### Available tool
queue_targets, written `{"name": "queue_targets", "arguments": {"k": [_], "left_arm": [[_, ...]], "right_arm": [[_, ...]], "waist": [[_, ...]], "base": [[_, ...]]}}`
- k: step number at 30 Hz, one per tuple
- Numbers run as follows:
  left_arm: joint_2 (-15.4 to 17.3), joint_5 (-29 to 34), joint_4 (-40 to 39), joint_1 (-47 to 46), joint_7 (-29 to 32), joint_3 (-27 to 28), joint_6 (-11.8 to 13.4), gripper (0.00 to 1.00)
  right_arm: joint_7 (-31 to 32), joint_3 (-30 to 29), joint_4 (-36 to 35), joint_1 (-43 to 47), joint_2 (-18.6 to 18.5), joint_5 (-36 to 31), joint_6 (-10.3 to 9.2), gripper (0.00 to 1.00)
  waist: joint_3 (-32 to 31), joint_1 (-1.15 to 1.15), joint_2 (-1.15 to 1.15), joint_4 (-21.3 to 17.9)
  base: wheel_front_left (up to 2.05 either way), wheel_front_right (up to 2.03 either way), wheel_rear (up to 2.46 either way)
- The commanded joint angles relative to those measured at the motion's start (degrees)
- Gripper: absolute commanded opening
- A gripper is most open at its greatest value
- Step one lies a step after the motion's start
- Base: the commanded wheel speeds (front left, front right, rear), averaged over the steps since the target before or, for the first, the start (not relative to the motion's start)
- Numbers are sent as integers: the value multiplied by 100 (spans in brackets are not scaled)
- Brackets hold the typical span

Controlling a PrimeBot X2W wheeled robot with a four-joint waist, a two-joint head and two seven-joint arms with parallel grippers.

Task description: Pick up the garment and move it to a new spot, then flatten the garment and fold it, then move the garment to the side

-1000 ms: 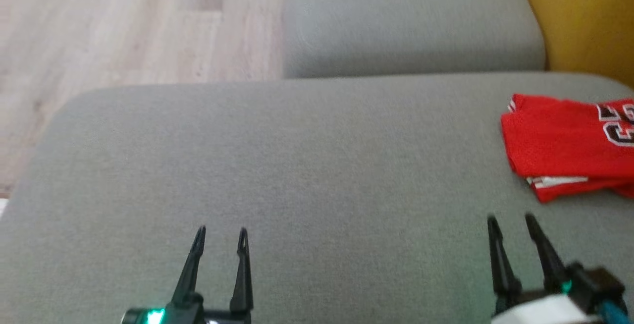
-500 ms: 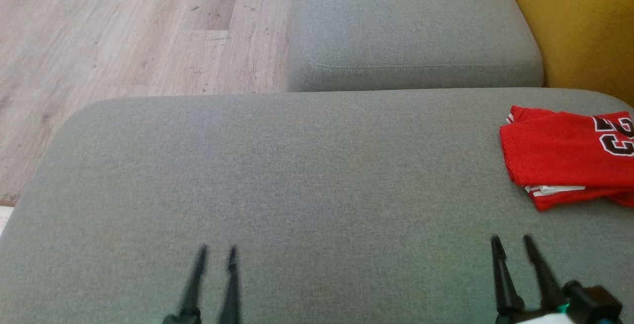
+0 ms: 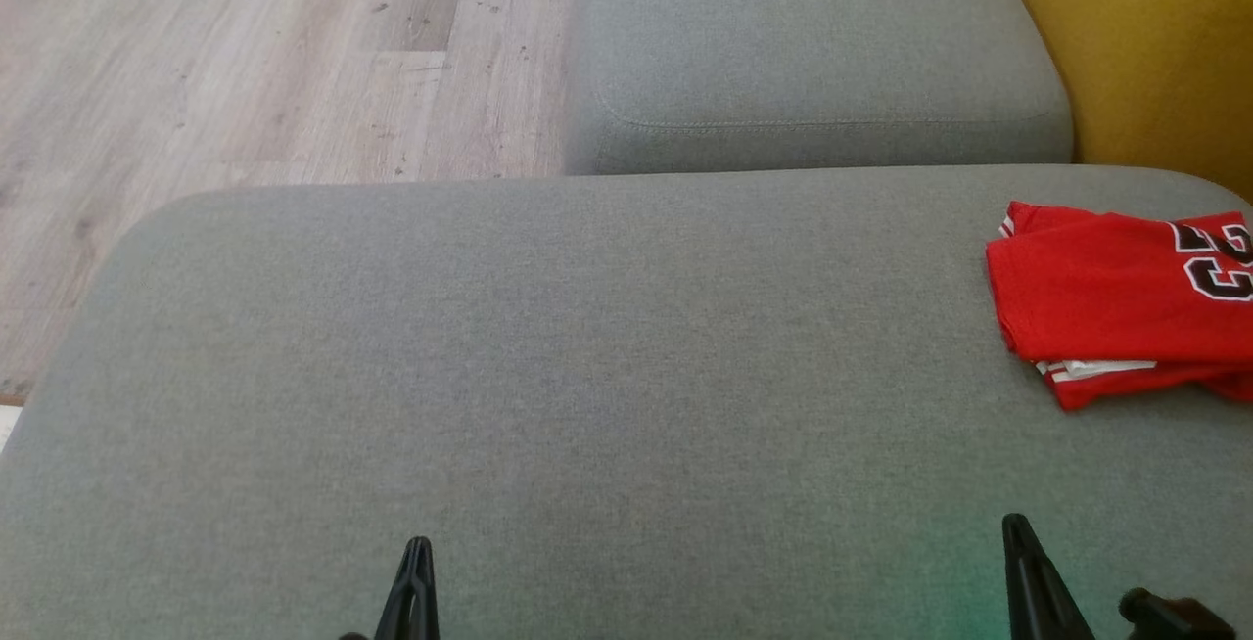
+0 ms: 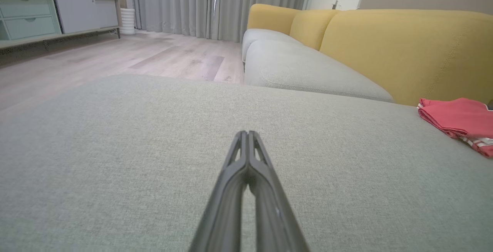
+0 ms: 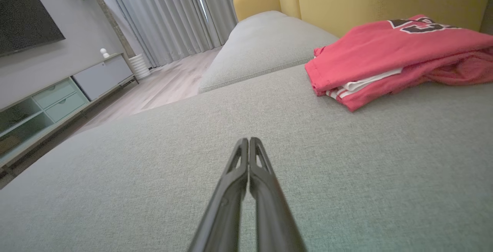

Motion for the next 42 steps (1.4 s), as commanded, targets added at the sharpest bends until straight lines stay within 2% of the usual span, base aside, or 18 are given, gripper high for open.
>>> {"name": "queue_targets", "arguments": {"k": [1, 42], "left_arm": [[26, -123, -165, -280, 11, 112, -30, 0], [124, -2980, 30, -870, 574, 711, -542, 0]], "right_arm": [[18, -33, -177, -276, -29, 122, -1, 0], [648, -263, -103, -914, -51, 2717, -2, 0]], "waist": [[4, 0, 0, -3], [231, 0, 0, -158]], "base": [[0, 0, 0], [0, 0, 0]]}}
